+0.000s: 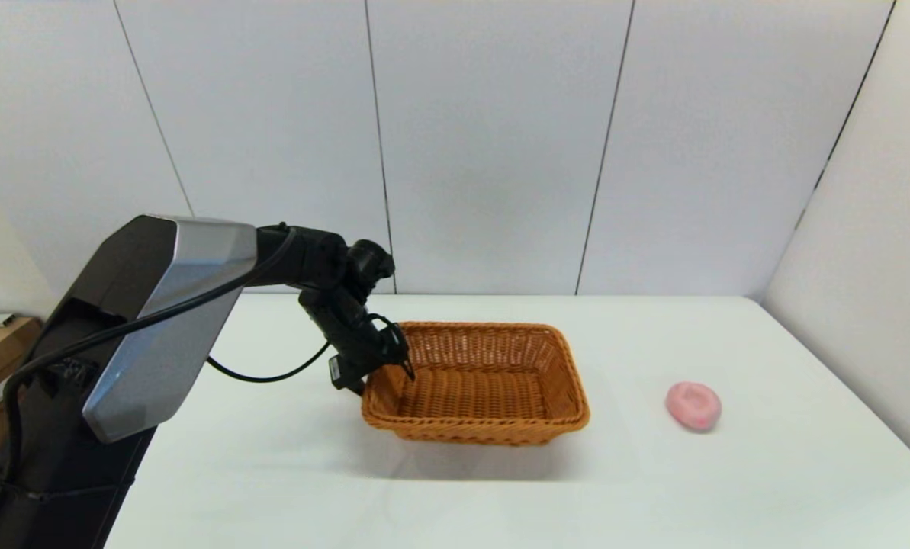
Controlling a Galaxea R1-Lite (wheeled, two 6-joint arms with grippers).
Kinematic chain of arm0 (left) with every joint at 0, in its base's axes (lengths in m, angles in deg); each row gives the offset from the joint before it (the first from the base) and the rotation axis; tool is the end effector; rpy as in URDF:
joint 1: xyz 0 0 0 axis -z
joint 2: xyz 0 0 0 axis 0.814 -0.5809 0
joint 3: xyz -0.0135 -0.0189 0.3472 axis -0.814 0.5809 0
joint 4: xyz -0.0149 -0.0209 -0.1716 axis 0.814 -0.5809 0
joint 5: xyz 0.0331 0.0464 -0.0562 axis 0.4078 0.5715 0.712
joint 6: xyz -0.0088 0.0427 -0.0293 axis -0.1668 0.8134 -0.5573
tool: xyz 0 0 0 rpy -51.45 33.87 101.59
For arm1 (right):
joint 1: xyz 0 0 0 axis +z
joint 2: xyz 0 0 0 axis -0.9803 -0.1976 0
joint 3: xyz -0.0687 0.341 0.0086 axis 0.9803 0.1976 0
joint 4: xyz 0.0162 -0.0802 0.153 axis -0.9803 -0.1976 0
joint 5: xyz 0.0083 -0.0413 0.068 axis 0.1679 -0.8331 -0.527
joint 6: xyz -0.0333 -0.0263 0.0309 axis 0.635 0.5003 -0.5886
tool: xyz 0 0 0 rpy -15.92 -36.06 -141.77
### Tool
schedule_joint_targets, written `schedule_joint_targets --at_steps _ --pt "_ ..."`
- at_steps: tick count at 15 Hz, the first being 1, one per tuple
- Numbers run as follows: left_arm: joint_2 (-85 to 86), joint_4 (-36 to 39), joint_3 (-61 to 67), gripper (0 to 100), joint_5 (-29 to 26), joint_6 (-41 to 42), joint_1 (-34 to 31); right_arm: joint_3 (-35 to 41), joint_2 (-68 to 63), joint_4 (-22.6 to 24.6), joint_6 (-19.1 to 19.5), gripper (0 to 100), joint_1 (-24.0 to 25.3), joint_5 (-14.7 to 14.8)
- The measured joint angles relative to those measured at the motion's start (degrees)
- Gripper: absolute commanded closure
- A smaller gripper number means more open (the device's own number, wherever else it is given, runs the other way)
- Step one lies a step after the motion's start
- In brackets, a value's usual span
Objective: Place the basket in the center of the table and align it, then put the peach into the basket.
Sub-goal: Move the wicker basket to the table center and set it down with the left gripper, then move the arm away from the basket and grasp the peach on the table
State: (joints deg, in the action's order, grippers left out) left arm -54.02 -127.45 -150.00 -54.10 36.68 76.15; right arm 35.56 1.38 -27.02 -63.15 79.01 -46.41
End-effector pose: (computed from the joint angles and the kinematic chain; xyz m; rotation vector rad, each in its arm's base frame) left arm 0.4331 -0.1882 0.0886 -0.5894 1.4893 0.0024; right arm -0.0620 -0.0001 0.0739 -0.0365 0.0522 0.0123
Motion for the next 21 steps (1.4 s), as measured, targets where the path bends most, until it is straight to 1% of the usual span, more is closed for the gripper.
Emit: schedule_joint_targets --at_steps 3,8,13,15,21 --pt "2.1 0.6 -0.2 0 0.0 1.0 -0.9 0.0 0.0 0.0 0.0 0 0.0 0.0" --pt "10.7 -0.2 -0.2 0 0.0 5.9 -8.6 0.0 0.0 0.0 0.0 0 0.0 0.0" --pt "22.8 -8.5 1.4 0 -0.2 16.2 -19.5 0.0 0.0 0.0 0.0 0 0.0 0.0" --pt "29.5 -8.9 6.9 0 -0.4 19.9 -22.8 -0.1 0.0 0.0 0.0 0 0.0 -0.1" --pt "58.3 -2.0 35.0 0 -1.3 31.4 -31.7 -0.1 0.0 -0.1 0.0 0 0.0 0.0"
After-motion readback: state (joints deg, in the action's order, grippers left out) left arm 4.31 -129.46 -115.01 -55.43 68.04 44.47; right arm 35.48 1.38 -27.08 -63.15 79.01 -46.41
